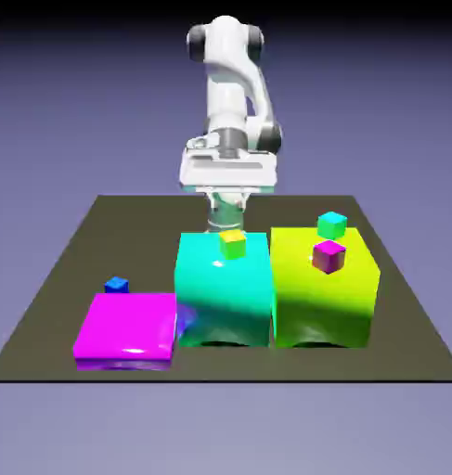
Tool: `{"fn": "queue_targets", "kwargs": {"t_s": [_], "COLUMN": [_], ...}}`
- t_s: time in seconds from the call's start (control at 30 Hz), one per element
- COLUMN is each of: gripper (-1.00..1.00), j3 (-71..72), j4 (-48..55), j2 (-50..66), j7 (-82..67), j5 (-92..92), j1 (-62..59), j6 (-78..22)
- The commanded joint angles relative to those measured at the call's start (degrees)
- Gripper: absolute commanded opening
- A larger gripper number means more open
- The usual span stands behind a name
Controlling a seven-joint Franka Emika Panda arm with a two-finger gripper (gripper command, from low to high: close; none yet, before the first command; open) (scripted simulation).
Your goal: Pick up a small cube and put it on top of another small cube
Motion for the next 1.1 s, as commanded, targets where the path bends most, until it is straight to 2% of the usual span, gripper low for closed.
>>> {"fn": "queue_targets", "kwargs": {"t_s": [0.0,1.07], "gripper": [0.0,0.0], "j3": [-2.08,-68.53], "j4": [0.14,4.54], "j2": [0.29,9.48], "j7": [-2.13,-70.28], "j5": [-0.1,-3.28], "j1": [0.89,29.45], "j6": [-0.41,-13.42]}}
